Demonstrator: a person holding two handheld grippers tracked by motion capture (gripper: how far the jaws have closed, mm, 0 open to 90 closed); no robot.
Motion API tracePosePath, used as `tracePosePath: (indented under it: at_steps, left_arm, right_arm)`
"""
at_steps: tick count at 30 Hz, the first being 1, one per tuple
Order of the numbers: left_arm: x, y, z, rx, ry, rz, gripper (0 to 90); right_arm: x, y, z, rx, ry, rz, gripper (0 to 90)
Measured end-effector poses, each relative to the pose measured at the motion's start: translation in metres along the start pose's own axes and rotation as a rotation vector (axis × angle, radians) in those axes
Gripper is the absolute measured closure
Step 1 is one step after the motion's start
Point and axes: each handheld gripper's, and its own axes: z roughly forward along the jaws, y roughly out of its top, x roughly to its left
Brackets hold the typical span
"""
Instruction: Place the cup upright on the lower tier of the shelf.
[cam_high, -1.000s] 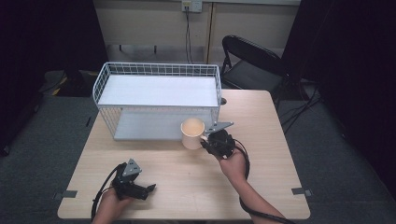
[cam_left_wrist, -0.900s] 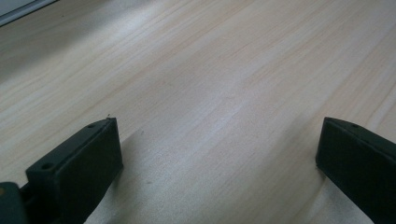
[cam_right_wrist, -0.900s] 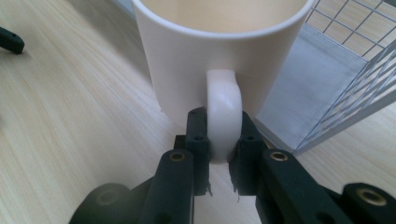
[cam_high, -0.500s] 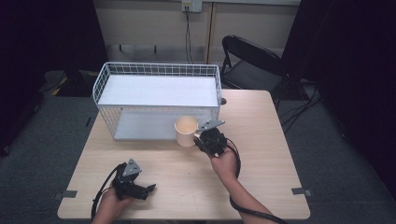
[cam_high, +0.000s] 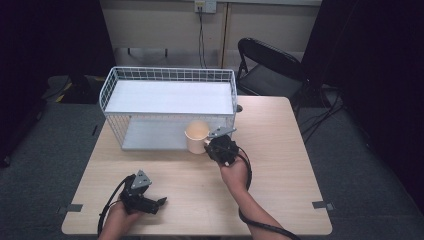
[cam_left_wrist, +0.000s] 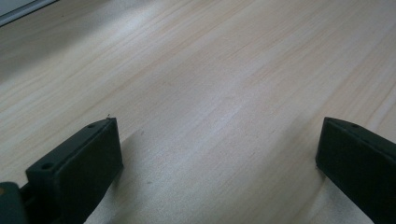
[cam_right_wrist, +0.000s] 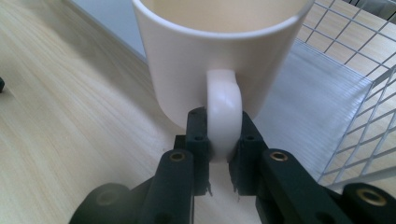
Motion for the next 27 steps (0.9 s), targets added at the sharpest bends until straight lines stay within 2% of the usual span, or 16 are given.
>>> tracePosePath:
  at_steps: [27]
  left_arm:
    - [0.000,0.000,0.000,0.000,0.000,0.000,0.0]
  right_arm:
    - [0.007,0.002,0.024,-0.014,-0.049,0.024,80.3]
